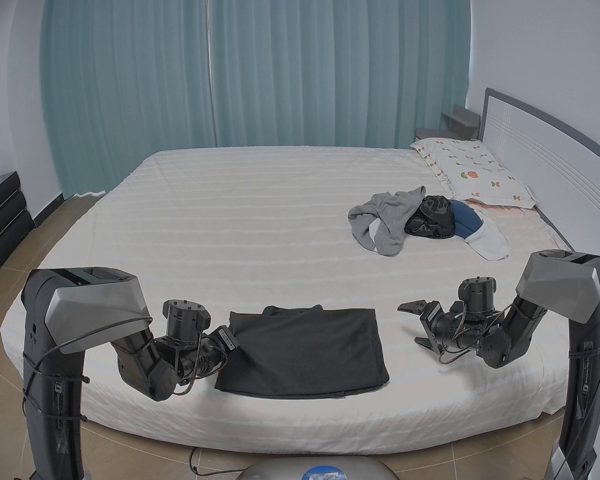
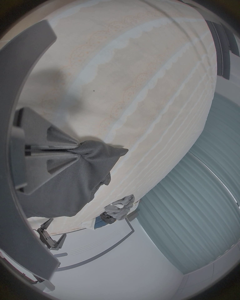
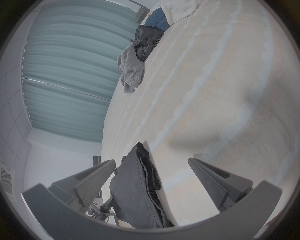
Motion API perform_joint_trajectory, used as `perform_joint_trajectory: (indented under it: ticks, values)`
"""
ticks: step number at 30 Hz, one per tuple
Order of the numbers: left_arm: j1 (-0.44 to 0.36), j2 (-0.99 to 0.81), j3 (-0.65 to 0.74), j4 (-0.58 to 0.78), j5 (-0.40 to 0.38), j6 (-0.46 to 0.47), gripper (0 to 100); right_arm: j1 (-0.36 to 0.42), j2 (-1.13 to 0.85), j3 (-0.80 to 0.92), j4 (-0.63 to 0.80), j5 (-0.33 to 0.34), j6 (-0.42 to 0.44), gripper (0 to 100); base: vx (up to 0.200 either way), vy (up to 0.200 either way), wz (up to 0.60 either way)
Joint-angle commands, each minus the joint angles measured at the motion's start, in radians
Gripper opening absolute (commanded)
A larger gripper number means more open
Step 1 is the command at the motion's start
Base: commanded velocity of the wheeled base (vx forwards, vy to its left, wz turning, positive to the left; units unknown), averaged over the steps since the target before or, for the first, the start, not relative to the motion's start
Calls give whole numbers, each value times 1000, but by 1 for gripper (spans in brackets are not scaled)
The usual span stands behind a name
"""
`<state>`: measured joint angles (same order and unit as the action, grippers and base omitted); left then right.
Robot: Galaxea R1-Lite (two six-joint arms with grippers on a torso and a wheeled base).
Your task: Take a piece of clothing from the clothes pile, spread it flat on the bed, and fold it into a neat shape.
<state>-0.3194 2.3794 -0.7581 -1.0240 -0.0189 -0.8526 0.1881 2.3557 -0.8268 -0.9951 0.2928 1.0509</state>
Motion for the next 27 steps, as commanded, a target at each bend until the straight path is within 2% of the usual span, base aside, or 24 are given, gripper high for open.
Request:
perform_joint_trajectory:
  ticks: [1,27]
  values:
    - [2,1,0,-1,1,0,0,1,2,0,0,0,0,100,0,200,0]
    - [13,0,2,-1,1,-2,0,4,0,6,0,-1,-2,100,0,200,0]
